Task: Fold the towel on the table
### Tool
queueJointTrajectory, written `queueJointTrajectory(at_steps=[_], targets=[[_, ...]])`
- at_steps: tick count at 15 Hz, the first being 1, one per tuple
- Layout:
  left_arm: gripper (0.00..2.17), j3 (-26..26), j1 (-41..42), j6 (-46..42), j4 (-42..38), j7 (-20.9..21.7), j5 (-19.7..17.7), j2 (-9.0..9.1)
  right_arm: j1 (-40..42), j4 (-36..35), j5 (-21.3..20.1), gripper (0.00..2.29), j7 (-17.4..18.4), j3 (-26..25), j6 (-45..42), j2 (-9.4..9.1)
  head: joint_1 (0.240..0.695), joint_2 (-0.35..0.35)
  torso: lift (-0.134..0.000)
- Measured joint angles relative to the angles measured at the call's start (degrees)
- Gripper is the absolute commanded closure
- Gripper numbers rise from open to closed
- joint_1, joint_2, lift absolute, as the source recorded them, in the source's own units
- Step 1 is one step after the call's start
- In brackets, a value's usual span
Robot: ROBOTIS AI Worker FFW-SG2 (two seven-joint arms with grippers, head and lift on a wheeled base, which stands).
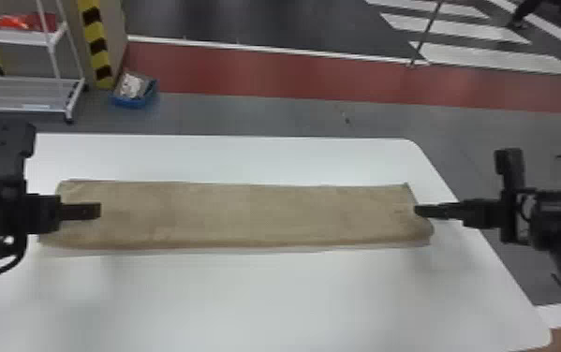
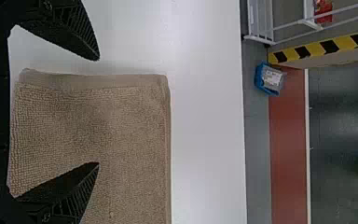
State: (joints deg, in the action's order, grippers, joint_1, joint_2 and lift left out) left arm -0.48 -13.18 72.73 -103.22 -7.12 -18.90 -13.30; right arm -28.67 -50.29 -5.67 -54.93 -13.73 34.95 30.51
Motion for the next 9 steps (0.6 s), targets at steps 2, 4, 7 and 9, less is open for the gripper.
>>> queueJointTrajectory(at_steps=[2, 4, 7, 9], targets=[[0.09, 0.0, 0.0, 0.0, 0.0, 0.0, 0.0, 0.03, -0.4, 0.8, -0.1, 0.12, 0.0, 0.0, -0.7, 0.11, 0.695, -0.215, -0.128], [0.09, 0.0, 0.0, 0.0, 0.0, 0.0, 0.0, 0.03, -0.6, 1.4, -0.2, 0.12, 0.0, 0.0, -1.2, 0.23, 0.695, -0.217, -0.128], [0.09, 0.0, -0.1, 0.0, 0.0, 0.0, 0.0, 0.03, -0.7, 1.6, -0.2, 0.12, -0.1, 0.0, -1.7, 0.33, 0.695, -0.218, -0.128], [0.09, 0.0, -0.1, 0.0, 0.1, 0.0, 0.0, 0.03, -0.9, 2.2, -0.3, 0.12, -0.1, 0.1, -2.6, 0.34, 0.695, -0.217, -0.128]])
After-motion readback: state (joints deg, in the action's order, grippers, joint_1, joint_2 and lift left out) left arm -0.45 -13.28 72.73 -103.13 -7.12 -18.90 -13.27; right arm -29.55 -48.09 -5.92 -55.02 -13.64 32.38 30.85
